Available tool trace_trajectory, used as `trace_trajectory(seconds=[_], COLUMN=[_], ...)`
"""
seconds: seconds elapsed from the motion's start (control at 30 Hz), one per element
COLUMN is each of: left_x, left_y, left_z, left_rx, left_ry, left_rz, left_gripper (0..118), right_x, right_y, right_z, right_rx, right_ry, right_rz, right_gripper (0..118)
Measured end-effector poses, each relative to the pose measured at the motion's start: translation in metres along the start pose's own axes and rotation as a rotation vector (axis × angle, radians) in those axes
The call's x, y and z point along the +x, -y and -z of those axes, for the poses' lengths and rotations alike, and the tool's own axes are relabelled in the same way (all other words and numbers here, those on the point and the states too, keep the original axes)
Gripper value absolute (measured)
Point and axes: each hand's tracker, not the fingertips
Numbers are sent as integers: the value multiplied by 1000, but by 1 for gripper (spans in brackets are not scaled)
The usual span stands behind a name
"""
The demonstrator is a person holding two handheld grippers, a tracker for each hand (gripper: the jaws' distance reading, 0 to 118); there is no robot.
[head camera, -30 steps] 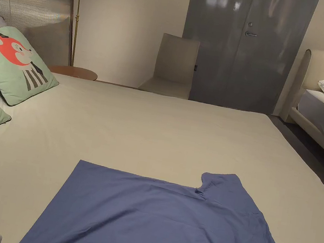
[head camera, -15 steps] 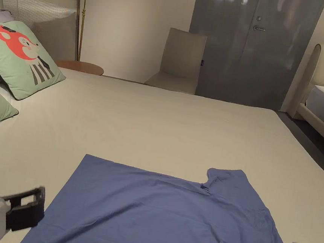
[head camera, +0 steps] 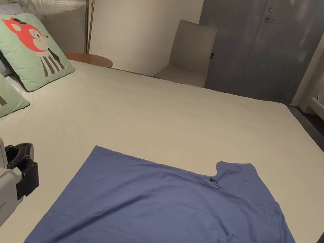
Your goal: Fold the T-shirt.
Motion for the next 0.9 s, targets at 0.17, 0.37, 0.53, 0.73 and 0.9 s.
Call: trace_trajectory(seconds=[0.17,0.37,0.53,0.73,0.9], left_x=[-28,-62,-71,-67,-55], left_y=[38,106,137,147,144], left_z=[20,49,67,76,70], left_rx=[-220,-557,-655,-687,-651], left_ry=[-9,34,-2,-7,-41], left_rz=[-2,-77,-84,-72,29], left_gripper=[0,110,104,61,20], right_x=[0,-3,-3,2,8], right_y=[16,37,49,59,70], right_z=[4,10,12,12,16], right_rx=[-64,-145,-195,-235,-282], right_ry=[-8,-23,-30,-15,1], right_rz=[9,-4,-5,-5,-11], right_gripper=[0,0,0,0,0])
